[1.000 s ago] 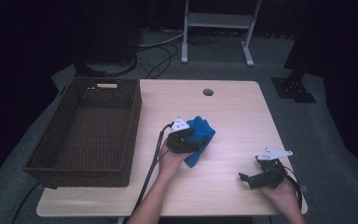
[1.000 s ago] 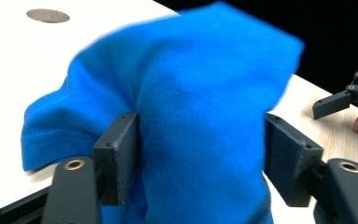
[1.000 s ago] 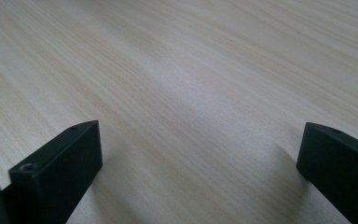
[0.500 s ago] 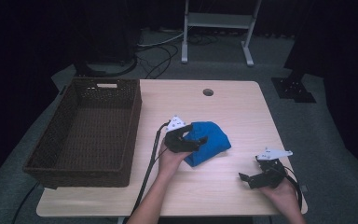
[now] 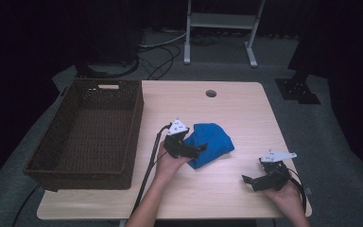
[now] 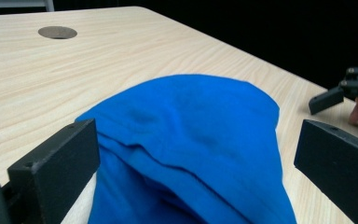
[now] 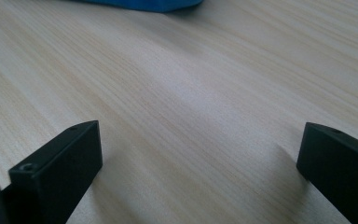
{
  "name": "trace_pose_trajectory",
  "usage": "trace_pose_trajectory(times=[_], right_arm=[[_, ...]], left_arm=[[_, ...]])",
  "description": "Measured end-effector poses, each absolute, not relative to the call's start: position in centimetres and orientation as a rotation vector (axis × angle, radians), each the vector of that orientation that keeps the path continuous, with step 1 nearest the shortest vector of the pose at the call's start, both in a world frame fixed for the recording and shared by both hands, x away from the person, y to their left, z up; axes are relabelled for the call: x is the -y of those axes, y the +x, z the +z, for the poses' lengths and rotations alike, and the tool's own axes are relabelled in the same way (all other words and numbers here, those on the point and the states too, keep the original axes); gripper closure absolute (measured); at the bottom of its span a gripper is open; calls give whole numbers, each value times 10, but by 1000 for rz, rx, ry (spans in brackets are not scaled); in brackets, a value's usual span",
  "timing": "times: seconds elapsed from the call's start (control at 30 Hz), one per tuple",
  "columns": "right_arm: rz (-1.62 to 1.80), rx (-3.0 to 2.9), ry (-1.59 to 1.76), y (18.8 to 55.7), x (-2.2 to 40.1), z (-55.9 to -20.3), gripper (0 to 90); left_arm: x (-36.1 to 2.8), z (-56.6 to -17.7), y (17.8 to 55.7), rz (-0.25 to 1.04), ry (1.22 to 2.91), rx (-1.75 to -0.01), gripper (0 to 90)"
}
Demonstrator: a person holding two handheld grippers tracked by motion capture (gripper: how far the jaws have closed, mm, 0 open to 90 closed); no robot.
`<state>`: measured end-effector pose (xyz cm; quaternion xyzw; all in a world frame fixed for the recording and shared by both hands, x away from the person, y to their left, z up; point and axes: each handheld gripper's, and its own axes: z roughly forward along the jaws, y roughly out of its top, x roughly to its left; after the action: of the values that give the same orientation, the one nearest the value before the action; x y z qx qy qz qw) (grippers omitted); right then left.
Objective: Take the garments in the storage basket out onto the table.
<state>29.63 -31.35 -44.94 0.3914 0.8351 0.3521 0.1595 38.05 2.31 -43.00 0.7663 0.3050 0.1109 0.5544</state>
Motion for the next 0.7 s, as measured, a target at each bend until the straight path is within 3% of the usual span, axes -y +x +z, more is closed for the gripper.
trace_pose_trajectory(times=[0.7], right_arm=[[1007,-2389,1115,296,313,-449,0]], left_arm=[[-55,-429,357,312,1937,-715,0]])
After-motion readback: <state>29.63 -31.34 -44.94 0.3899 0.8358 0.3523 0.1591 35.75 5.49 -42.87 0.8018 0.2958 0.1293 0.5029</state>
